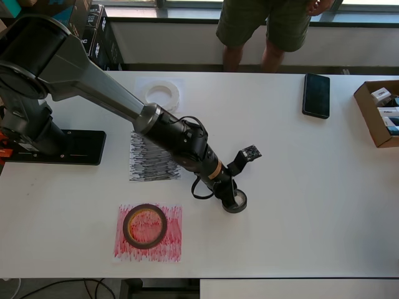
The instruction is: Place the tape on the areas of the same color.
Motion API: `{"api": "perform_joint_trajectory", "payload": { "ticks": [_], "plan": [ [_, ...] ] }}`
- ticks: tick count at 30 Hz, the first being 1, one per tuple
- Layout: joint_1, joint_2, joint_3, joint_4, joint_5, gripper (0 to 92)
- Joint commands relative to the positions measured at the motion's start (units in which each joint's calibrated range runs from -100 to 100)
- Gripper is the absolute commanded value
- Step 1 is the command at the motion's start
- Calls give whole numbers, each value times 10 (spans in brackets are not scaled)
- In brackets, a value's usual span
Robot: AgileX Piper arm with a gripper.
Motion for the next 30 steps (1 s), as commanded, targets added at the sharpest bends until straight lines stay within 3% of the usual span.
{"api": "perform_joint_trajectory", "payload": {
  "ticks": [1, 10, 21, 24, 30],
  "plan": [
    [2, -28, 3, 4, 29, 0],
    [48, -154, 33, 184, 35, 0],
    [119, -332, 225, 183, 29, 0],
    [136, -392, 301, 138, 28, 0],
    [144, -467, 482, -42, -6, 0]
  ]
}}
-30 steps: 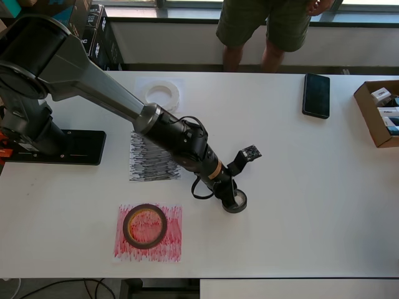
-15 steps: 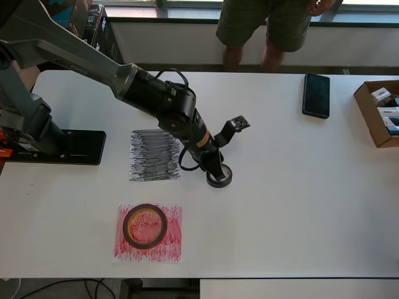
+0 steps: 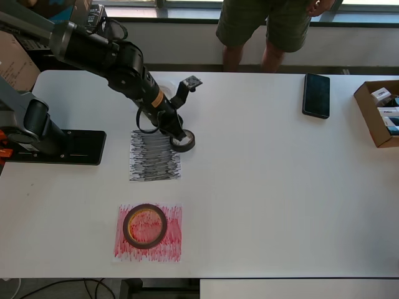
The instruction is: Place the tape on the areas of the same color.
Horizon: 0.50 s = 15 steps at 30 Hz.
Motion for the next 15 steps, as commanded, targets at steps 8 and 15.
{"api": "perform_joint_trajectory", "payload": {
  "ticks": [8, 15],
  "plan": [
    [-4, -95, 252, -237, -63, 0],
    [2, -96, 251, -246, -63, 0]
  ]
}}
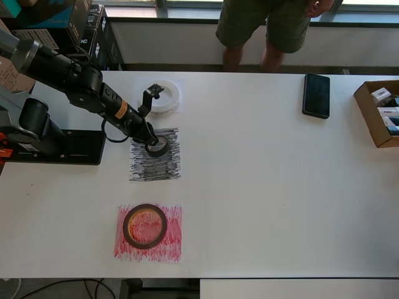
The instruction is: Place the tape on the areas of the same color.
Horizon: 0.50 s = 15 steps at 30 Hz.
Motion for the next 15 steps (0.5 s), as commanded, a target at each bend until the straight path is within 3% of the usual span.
{"api": "perform_joint_trajectory", "payload": {
  "ticks": [1, 15],
  "plan": [
    [2, -3, 9, -15, -5, 0],
    [-3, 4, -2, -15, 0, 19]
  ]
}}
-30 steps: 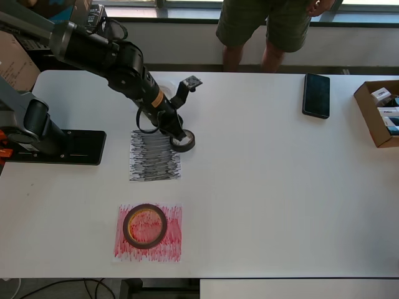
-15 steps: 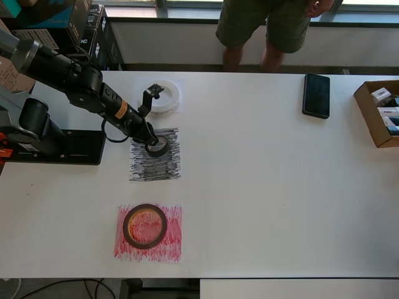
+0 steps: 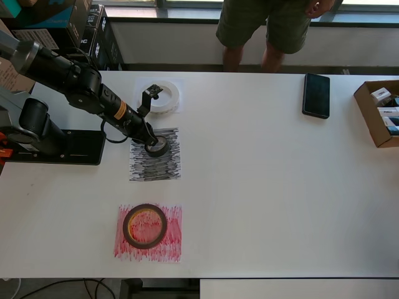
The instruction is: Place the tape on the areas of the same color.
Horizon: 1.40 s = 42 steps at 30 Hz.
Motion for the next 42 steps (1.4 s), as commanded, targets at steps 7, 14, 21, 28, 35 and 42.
{"api": "perform_joint_trajectory", "payload": {
  "ticks": [7, 14, 21, 28, 35, 42],
  "plan": [
    [-5, 4, -3, -2, 2, 243],
    [-5, 4, -2, -2, 0, 413],
    [-5, 4, -2, -2, -3, 494],
    [-13, 4, -4, 7, 0, 494],
    [-29, -1, -5, 63, 13, 494],
    [-34, -5, -62, 69, 45, 494]
  ]
}}
